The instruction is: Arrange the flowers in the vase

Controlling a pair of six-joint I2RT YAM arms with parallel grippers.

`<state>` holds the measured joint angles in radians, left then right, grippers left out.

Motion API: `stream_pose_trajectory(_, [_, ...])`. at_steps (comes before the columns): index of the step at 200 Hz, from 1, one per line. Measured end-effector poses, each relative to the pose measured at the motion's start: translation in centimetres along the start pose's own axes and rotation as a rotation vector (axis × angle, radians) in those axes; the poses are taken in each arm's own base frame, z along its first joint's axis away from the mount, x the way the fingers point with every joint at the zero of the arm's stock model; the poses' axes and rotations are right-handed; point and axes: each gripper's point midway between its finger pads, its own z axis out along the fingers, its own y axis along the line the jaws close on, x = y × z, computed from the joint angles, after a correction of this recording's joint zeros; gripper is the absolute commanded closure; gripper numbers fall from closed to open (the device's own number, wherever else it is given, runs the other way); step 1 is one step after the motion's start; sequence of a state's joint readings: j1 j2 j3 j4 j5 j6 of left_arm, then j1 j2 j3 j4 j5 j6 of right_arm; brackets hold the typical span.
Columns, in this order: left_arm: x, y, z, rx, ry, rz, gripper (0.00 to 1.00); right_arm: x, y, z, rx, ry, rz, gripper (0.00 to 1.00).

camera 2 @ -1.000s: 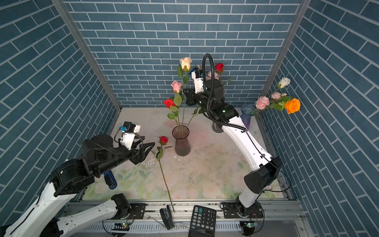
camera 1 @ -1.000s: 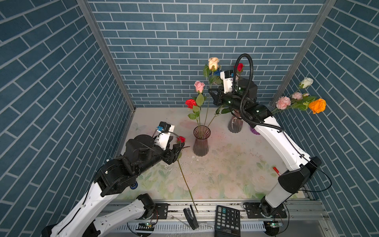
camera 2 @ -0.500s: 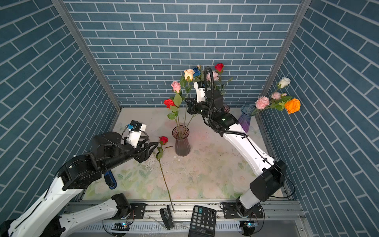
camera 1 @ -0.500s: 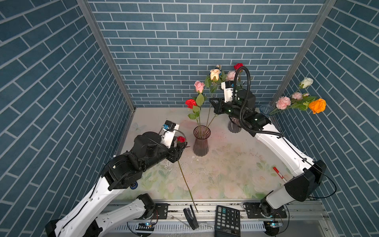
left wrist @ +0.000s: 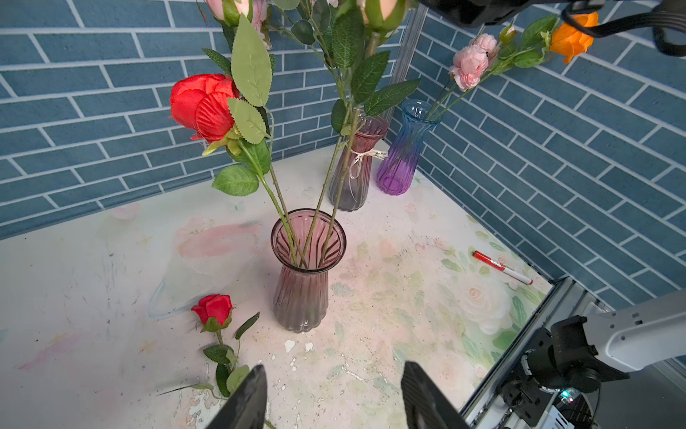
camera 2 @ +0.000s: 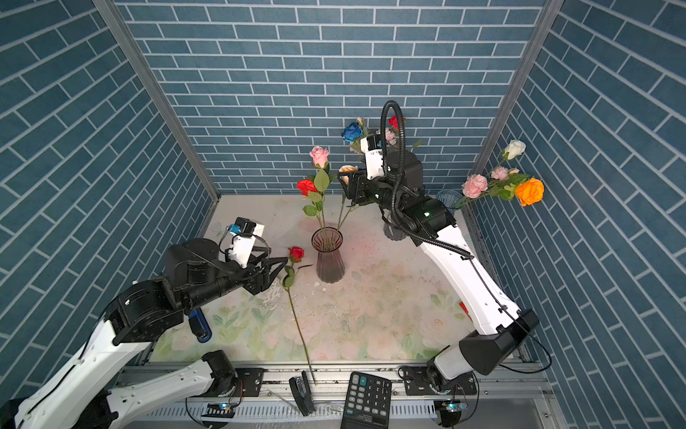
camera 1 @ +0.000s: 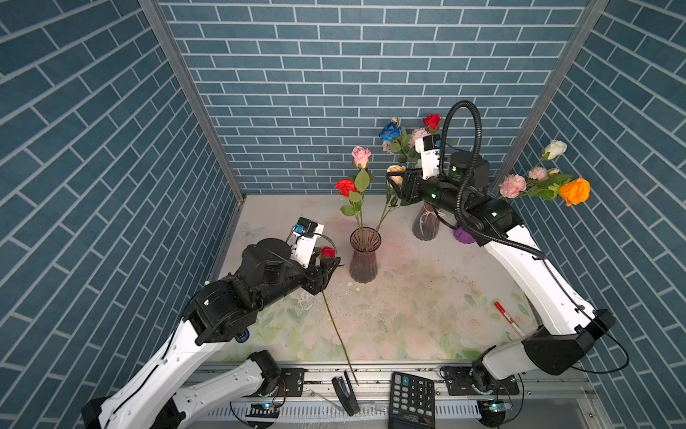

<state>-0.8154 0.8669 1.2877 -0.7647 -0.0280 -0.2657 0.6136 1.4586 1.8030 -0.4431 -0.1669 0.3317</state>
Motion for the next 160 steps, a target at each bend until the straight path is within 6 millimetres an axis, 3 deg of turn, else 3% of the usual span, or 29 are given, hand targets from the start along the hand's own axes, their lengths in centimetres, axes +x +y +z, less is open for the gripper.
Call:
stream_pose_trajectory(26, [0.0, -0.1, 0.0, 0.007, 0.003, -0.045, 0.41, -0.7, -0.6, -2.3, -0.004, 0.024, 0.015, 0.42])
stream_pose_trajectory(51, [0.0, -0.2, -0.2, 0.013, -0.007, -0.089, 0.41, -1.2, -0.7, -2.7, -0.028, 0.055, 0.032, 0.42])
stream_pose_trajectory(128, [-0.4, -0.1, -1.3, 0.022, -0.048, -0.161, 0.41, 1.3, 0.3, 1.3, -0.162, 0.199, 0.122, 0.42])
stream_pose_trajectory(160, [-0.2, 0.0, -1.0, 0.016, -0.035, -0.164, 0.41, 0.8, 0.5, 3.2, -0.203, 0.216, 0.165, 0.41])
